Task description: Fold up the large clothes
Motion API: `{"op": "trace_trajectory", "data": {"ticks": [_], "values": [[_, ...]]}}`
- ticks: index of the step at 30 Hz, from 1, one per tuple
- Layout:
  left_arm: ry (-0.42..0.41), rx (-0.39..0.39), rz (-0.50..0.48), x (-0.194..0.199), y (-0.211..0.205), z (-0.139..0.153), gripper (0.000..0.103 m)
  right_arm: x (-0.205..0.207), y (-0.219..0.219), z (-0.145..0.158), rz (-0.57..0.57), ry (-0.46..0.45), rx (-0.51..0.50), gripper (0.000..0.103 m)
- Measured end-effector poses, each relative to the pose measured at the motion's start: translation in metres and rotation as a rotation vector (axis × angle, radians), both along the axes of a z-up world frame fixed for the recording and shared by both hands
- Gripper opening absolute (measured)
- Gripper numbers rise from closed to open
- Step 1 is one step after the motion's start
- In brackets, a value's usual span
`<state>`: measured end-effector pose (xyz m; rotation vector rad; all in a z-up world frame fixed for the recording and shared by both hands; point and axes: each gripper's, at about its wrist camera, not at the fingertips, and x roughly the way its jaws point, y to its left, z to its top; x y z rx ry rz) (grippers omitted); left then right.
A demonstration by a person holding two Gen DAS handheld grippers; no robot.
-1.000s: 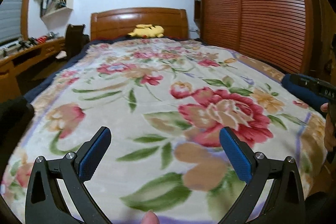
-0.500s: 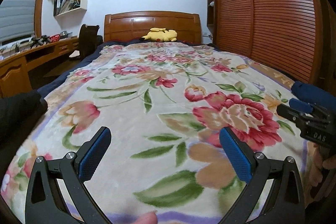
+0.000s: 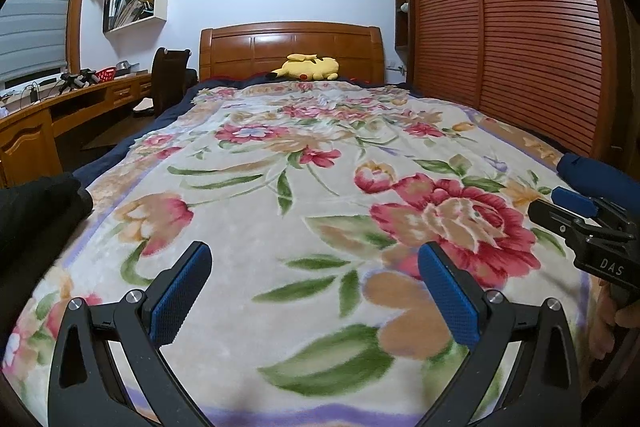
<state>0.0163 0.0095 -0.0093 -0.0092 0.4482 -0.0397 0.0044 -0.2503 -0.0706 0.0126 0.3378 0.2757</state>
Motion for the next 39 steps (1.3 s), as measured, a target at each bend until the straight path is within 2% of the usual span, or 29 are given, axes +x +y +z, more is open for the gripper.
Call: {"op": "trace_trajectory", "data": {"ticks": [39], "values": [[-0.001, 0.008, 0.001, -0.001, -0.001, 0.000, 0.103, 0.018, 0.008, -0.009, 0.001, -0.018, -0.004, 0.073]]}}
